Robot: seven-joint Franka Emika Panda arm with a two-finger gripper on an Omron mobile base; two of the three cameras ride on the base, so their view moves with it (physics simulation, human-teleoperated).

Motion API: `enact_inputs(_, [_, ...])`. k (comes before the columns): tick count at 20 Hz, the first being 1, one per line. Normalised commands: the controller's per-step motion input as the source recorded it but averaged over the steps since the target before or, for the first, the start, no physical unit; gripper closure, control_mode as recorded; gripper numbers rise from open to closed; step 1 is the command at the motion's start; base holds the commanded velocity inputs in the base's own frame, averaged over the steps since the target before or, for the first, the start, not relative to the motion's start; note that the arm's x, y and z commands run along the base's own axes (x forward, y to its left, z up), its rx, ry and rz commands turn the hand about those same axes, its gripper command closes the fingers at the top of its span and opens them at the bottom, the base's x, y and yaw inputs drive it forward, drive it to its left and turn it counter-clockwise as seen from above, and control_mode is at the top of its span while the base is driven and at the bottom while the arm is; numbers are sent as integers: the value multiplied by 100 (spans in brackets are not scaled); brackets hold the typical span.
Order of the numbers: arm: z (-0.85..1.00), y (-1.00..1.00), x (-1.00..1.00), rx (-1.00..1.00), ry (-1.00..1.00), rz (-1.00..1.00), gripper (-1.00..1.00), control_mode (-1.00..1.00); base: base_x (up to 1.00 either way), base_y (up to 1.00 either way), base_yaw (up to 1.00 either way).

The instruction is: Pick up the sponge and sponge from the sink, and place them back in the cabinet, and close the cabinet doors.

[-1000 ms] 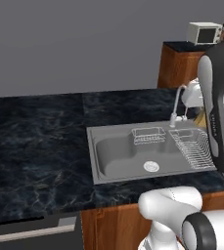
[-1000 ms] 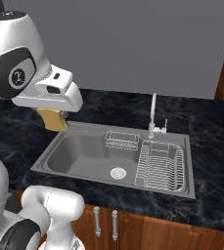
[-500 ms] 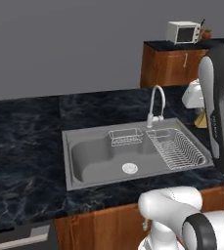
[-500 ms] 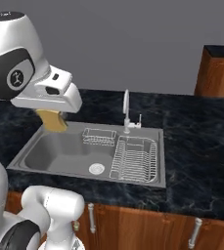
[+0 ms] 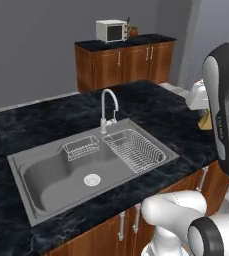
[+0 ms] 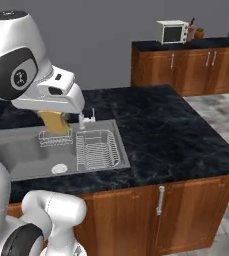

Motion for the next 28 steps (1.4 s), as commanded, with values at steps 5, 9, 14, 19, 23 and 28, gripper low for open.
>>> enact_inputs(5, [0, 0, 0, 0, 0, 0, 100, 100, 0, -9, -76])
enact_inputs(9, [0, 0, 0, 0, 0, 0, 100, 100, 0, -13, -76])
enact_inputs(14, [0, 0, 0, 0, 0, 0, 100, 100, 6, -5, -77])
enact_inputs(19, [0, 0, 0, 0, 0, 0, 100, 100, 16, -8, -73])
enact_inputs(23, [0, 0, 0, 0, 0, 0, 100, 100, 36, -4, -67])
enact_inputs(28, [0, 0, 0, 0, 0, 0, 100, 100, 75, 0, -46])
